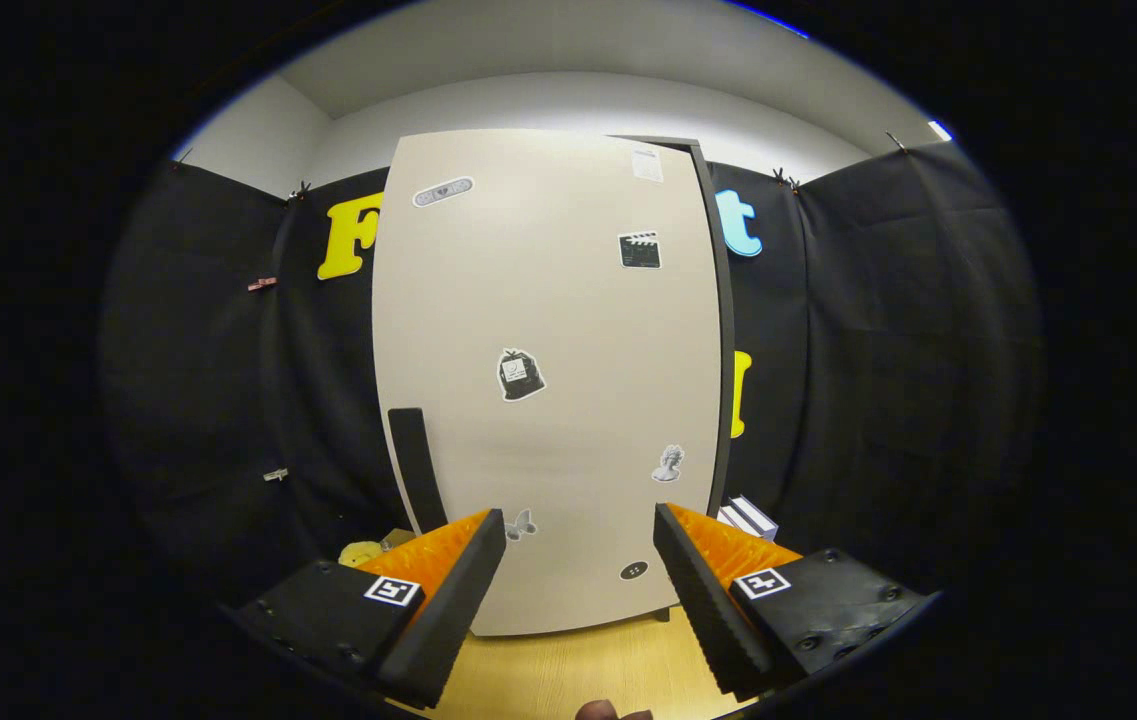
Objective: Open the shoe cabinet door, grab the shoes and put them into the shoe cabinet, then close the shoe cabinet door.
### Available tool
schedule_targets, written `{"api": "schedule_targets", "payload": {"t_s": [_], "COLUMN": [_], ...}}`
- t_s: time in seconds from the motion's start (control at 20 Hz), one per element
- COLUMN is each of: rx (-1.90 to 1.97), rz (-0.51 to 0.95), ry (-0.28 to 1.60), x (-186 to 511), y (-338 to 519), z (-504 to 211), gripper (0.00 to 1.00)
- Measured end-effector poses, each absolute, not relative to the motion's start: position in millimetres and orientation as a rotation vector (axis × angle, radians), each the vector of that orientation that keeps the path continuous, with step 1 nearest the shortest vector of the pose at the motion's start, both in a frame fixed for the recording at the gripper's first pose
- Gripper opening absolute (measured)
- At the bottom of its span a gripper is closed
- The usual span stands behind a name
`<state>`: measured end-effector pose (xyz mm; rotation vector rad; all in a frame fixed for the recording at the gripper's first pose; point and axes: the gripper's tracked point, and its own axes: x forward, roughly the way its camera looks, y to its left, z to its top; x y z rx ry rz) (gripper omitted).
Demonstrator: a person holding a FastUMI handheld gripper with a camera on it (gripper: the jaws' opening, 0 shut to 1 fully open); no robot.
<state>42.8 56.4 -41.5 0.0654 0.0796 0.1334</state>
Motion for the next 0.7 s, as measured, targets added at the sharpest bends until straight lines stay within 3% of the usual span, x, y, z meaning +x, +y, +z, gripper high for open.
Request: {"api": "schedule_targets", "payload": {"t_s": [0.7], "rx": [0.051], "rz": [0.121], "ry": [0.056], "x": [37.6], "y": [50.8], "z": [-31.8], "gripper": [0.98]}}
